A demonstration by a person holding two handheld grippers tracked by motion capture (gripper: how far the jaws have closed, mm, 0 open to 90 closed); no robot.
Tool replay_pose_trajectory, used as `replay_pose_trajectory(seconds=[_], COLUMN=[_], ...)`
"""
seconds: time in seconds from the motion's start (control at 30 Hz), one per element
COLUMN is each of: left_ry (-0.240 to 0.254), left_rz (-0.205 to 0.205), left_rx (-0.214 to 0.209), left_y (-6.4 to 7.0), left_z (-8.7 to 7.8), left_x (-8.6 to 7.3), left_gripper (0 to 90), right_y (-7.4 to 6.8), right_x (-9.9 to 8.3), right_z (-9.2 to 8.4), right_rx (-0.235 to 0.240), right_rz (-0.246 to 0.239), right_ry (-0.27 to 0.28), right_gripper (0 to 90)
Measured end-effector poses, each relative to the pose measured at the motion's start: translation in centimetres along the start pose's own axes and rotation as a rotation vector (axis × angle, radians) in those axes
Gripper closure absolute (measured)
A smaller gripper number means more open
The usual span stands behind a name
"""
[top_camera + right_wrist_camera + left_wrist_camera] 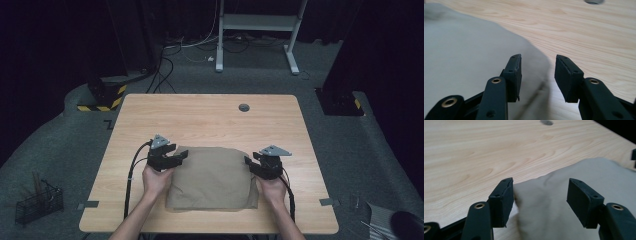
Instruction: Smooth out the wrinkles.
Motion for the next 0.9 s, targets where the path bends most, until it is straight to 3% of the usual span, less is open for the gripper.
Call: replay_pose_trajectory(seconds=[0.13,0.27,0.37,0.47,0.6,0.9], left_ry=[0.006,-0.048,-0.061,-0.059,-0.065,-0.058], left_rz=[0.056,0.109,0.089,0.095,0.122,0.125], left_rx=[-0.054,-0.061,-0.072,-0.061,-0.045,-0.044], left_y=[2.1,3.2,3.1,2.9,2.8,2.9], left_z=[-0.7,0.0,0.5,0.2,-0.6,-1.7], left_x=[-0.4,-2.6,-4.0,-4.6,-5.4,-7.1], left_gripper=[38.1,38.1,38.1,37.7,37.0,34.9], right_y=[-2.3,-3.8,-3.6,-2.8,-2.3,-2.1], right_x=[0.2,-0.9,-2.2,-3.3,-4.0,-4.5], right_z=[0.1,1.0,1.5,1.2,0.5,0.5], right_rx=[0.065,0.096,0.091,0.087,0.067,0.057], right_rz=[-0.034,-0.052,-0.043,-0.013,-0.007,-0.010], right_ry=[0.011,-0.026,-0.053,-0.059,-0.069,-0.067], right_gripper=[56.8,56.3,55.0,54.8,54.4,54.3])
Point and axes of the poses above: each handheld gripper's, and its own axes: z roughly forward along the jaws, x roughly out of its top, y roughly to its right, the point moved 10 cm from there along z, roughly forward along the jaws, and after that the axes turned 6 degrees about x, right-handed, at the moved point
